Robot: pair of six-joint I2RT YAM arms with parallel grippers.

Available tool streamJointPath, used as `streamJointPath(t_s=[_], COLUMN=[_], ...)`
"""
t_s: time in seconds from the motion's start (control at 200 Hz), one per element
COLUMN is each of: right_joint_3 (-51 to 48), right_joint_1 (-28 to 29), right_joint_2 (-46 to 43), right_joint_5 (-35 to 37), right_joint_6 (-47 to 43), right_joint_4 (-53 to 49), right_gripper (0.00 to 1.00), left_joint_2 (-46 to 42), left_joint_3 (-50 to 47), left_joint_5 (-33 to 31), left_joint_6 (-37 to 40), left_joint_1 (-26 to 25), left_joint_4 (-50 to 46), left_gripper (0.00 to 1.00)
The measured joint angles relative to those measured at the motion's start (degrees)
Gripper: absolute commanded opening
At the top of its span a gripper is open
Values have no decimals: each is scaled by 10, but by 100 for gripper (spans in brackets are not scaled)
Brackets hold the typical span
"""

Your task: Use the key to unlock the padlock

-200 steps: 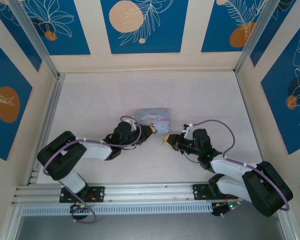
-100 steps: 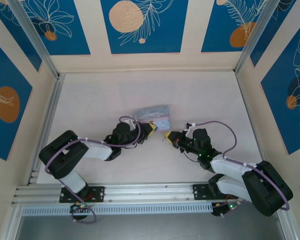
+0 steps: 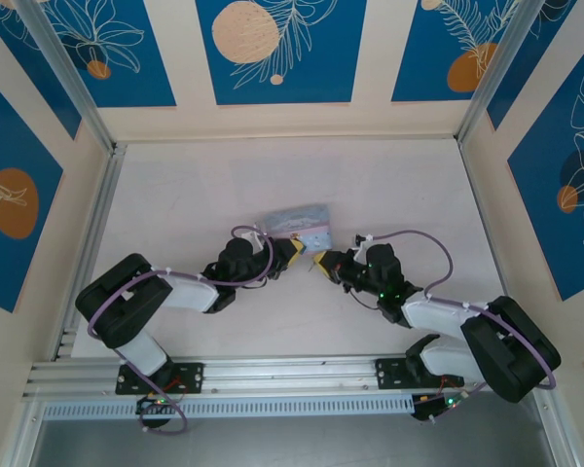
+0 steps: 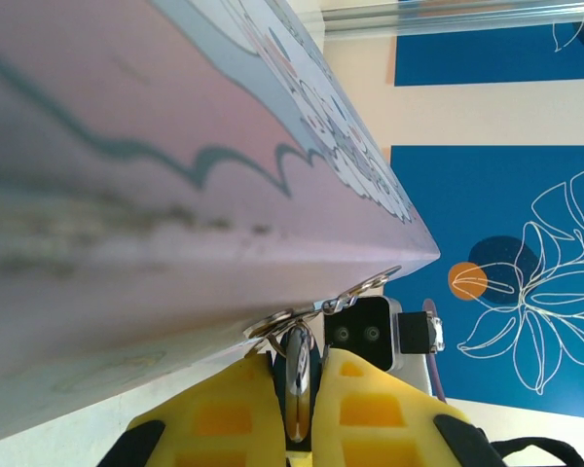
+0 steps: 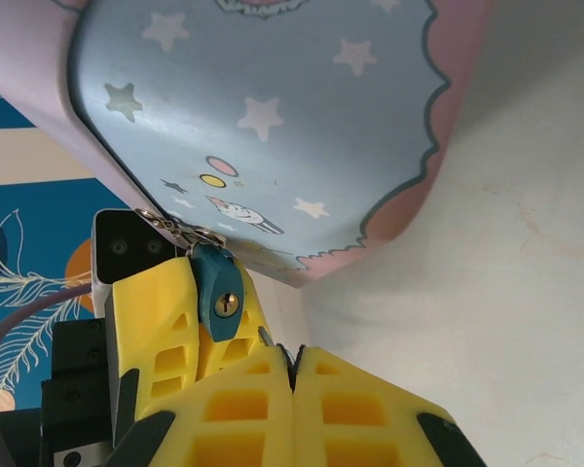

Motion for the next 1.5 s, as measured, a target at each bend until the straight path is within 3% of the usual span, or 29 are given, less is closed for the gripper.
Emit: streamJointPath(t_s=[1.5], right_joint_3=[30], right_joint_1=[-3], right_joint_2=[38], right_joint_5=[-7], right_joint_6=[1], right_joint_4=[40], right_gripper=[0], left_joint_2=[8], left_joint_3=[0], left_joint_5=[-13], left_joint_6=[-22], left_joint_1=[0], left_joint_4=[33], left_gripper=[0])
